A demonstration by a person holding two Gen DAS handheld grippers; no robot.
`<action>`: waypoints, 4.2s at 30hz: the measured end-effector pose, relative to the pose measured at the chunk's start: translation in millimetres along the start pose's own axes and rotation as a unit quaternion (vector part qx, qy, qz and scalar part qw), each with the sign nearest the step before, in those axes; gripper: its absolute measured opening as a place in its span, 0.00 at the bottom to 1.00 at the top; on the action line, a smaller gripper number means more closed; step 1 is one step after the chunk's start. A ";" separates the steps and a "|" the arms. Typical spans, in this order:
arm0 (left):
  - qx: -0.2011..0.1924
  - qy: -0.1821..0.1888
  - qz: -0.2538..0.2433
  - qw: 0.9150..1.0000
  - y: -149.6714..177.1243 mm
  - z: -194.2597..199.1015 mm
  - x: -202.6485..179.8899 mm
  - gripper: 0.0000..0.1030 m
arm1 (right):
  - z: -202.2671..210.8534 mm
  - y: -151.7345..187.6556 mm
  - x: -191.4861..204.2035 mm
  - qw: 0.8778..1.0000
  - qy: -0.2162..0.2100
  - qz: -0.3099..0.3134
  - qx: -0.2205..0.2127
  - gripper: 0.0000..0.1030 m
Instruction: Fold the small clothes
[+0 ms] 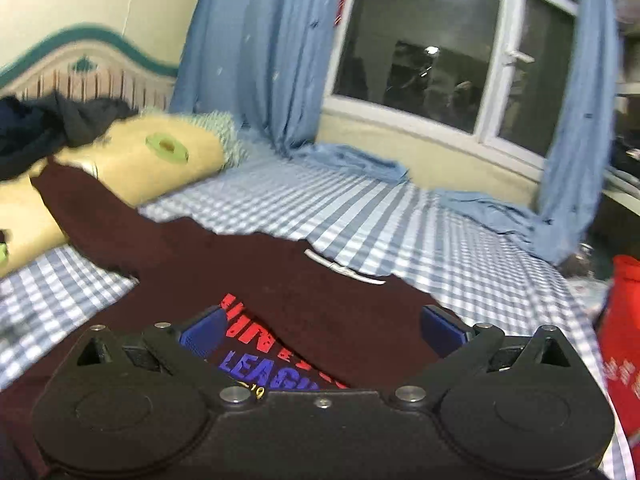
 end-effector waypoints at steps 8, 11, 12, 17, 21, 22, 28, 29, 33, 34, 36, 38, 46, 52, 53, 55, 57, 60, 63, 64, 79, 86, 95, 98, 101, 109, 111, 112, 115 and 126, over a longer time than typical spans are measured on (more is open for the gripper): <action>-0.103 -0.032 0.093 0.990 -39.7 -95.1 69.8 0.96 | 69.4 32.3 -25.7 0.997 0.041 -0.069 -0.014 0.99; -0.106 -0.029 0.158 0.981 -43.2 -119.0 95.9 0.96 | 70.2 35.6 -33.1 0.994 0.071 -0.078 0.003 0.99; -0.107 -0.031 0.177 0.978 -45.4 -124.9 104.7 0.95 | 70.7 36.0 -34.5 0.994 0.079 -0.078 0.005 0.99; -0.118 -0.015 0.196 0.973 -59.6 -156.6 121.0 0.98 | 71.1 32.6 -34.1 0.992 0.093 -0.079 0.009 0.99; -0.124 -0.004 0.191 0.974 -78.9 -183.6 118.3 0.97 | 68.4 27.1 -26.3 0.993 0.098 -0.065 0.014 0.99; -0.126 -0.005 0.192 0.973 -83.6 -189.0 116.6 0.94 | 68.6 25.9 -24.5 0.993 0.100 -0.061 0.015 0.99; -0.093 -0.024 0.224 0.970 -88.9 -194.8 116.2 0.16 | 71.7 27.0 -22.5 0.992 0.111 -0.058 0.016 0.99; -0.090 -0.027 0.217 0.972 -89.4 -192.5 113.8 0.16 | 71.8 28.6 -24.5 0.992 0.112 -0.062 0.016 0.99; -0.089 -0.022 0.177 0.980 -96.1 -171.9 88.8 0.15 | 71.1 38.6 -33.6 0.990 0.112 -0.082 0.017 0.99; -0.092 -0.017 0.167 0.982 -98.2 -163.0 76.5 0.15 | 71.3 41.9 -36.1 0.990 0.111 -0.088 0.017 0.99; -0.102 0.001 0.139 0.985 -105.4 -144.3 45.6 0.15 | 72.2 49.6 -40.0 0.990 0.105 -0.098 0.015 0.99; -0.113 0.017 0.097 0.989 -114.0 -126.0 3.1 0.15 | 74.0 58.3 -44.4 0.989 0.100 -0.105 0.013 0.99; -0.105 0.119 -0.017 0.987 -101.1 -92.5 -196.7 0.16 | 90.7 105.6 -75.3 0.982 0.089 -0.165 0.009 0.99; -0.073 0.152 -0.065 0.983 -39.8 -107.5 -333.2 0.16 | 116.0 144.8 -100.3 0.978 0.107 -0.180 0.010 0.99; -0.069 0.152 -0.080 0.983 -24.3 -112.1 -356.2 0.16 | 123.0 152.8 -105.7 0.976 0.111 -0.186 0.008 0.99; -0.052 0.149 -0.109 0.981 14.8 -124.8 -399.7 0.16 | 135.2 172.6 -119.3 0.971 0.120 -0.206 0.014 0.99; -0.030 0.141 -0.129 0.981 56.8 -138.7 -434.7 0.16 | 145.5 191.8 -132.1 0.964 0.130 -0.231 0.025 0.99; 0.007 0.122 -0.163 0.979 120.3 -167.9 -473.2 0.16 | 164.6 217.9 -148.2 0.954 0.142 -0.263 0.038 0.99; 0.055 0.103 -0.196 0.974 181.5 -190.3 -493.4 0.16 | 185.4 235.3 -158.8 0.947 0.165 -0.273 0.043 0.99; 0.072 0.096 -0.205 0.971 197.8 -198.8 -494.5 0.16 | 192.2 240.5 -161.7 0.944 0.176 -0.274 0.046 0.99; 0.121 0.212 -0.314 0.918 234.8 -156.7 -468.4 0.95 | 183.3 248.5 -164.5 0.942 0.162 -0.289 0.053 0.99; 0.038 0.179 -0.354 0.917 182.2 -59.8 -397.7 0.99 | 147.7 215.7 -146.0 0.964 0.136 -0.222 0.050 0.99; 0.049 0.100 -0.319 0.941 154.0 23.8 -278.4 0.99 | -1.8 137.8 -132.6 0.984 0.017 -0.179 0.021 0.47; 0.045 0.057 -0.282 0.957 148.5 46.8 -235.0 0.99 | -67.5 109.7 -125.0 0.987 -0.007 -0.155 0.037 0.37; 0.042 0.015 -0.258 0.965 143.8 63.1 -200.1 0.99 | -128.8 93.0 -116.4 0.990 -0.009 -0.131 0.053 0.38; 0.032 -0.041 -0.247 0.968 141.5 98.6 -153.4 0.99 | -236.6 103.8 -105.9 0.980 0.002 -0.132 0.151 0.27; 0.039 -0.036 -0.244 0.968 144.4 104.3 -149.5 0.99 | -248.3 119.5 -102.1 0.972 0.016 -0.126 0.197 0.28; 0.041 -0.034 -0.247 0.968 146.7 105.2 -148.6 0.99 | -246.8 124.1 -102.7 0.973 0.013 -0.130 0.188 0.28; 0.043 -0.028 -0.264 0.963 154.2 102.0 -151.9 0.99 | -234.3 123.5 -106.0 0.976 0.008 -0.131 0.174 0.32; 0.030 0.045 -0.390 0.919 197.4 139.5 -166.1 0.99 | 13.0 114.2 -47.3 0.999 -0.017 0.017 0.044 0.71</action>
Point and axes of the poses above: each gripper's, at about its wrist camera, not at the fingertips, and z roughly against the way its jaws point, x to its left, y to its underside, the point moved 3 cm from there along -z, roughly the way its jaws point, and after that the axes turned 5 degrees about z, right-handed, at the moved point
